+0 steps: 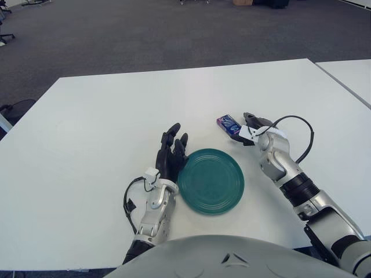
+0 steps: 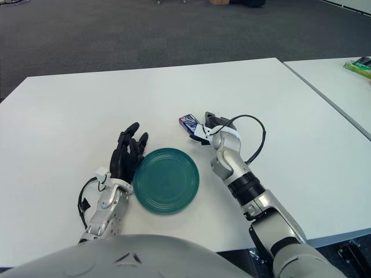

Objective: Put the gum into the plate.

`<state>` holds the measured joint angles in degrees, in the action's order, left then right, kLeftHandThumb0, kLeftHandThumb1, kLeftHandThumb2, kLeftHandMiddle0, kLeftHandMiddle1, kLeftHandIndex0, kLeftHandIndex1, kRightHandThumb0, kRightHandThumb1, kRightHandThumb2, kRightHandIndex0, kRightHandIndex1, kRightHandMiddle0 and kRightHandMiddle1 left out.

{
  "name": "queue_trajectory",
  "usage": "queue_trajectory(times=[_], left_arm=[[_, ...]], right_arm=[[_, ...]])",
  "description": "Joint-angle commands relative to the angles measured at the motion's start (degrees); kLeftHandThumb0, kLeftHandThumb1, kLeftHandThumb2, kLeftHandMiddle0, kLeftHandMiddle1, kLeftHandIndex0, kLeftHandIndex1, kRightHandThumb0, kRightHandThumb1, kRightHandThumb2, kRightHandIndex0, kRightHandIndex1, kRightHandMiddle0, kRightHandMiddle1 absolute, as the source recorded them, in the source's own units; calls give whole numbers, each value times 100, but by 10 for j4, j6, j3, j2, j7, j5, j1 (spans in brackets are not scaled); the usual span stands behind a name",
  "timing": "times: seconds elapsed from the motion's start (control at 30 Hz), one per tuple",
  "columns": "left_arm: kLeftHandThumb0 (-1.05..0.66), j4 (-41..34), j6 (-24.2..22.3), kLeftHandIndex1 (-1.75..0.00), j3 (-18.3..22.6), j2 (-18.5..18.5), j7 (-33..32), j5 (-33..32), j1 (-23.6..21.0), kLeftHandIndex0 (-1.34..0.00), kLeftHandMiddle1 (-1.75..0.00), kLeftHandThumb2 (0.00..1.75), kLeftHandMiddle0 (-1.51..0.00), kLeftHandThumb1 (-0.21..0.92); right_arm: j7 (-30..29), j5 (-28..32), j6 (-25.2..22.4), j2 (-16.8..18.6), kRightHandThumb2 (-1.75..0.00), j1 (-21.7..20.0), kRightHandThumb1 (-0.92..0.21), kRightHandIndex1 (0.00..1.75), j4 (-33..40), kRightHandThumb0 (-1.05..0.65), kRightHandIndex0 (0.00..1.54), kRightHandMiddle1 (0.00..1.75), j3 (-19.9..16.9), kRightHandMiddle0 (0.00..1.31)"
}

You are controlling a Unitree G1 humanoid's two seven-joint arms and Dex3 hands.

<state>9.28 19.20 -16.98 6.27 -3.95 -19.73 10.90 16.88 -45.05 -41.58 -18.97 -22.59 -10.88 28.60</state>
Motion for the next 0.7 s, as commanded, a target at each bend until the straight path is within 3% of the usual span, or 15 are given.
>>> queue_trajectory(times=[0.0, 0.37, 0.67], left_arm=[[-73, 5, -9, -81, -19, 98, -16, 0, 8, -2, -1, 85, -43, 92], [-73, -7, -6, -80, -33, 102, -33, 6, 15, -1, -1, 85, -43, 92], [-75, -19, -8, -80, -49, 102, -42, 8, 19, -1, 0, 86, -41, 92]], right_arm=[[-34, 3, 15, 19, -41, -30, -92, 0, -43, -101, 0, 2, -9, 0], [-111, 12, 45, 56, -37, -29, -92, 0, -132, -96, 0, 2, -11, 0], [-133, 21, 70, 60, -41, -29, -92, 0, -160, -93, 0, 0, -15, 0]])
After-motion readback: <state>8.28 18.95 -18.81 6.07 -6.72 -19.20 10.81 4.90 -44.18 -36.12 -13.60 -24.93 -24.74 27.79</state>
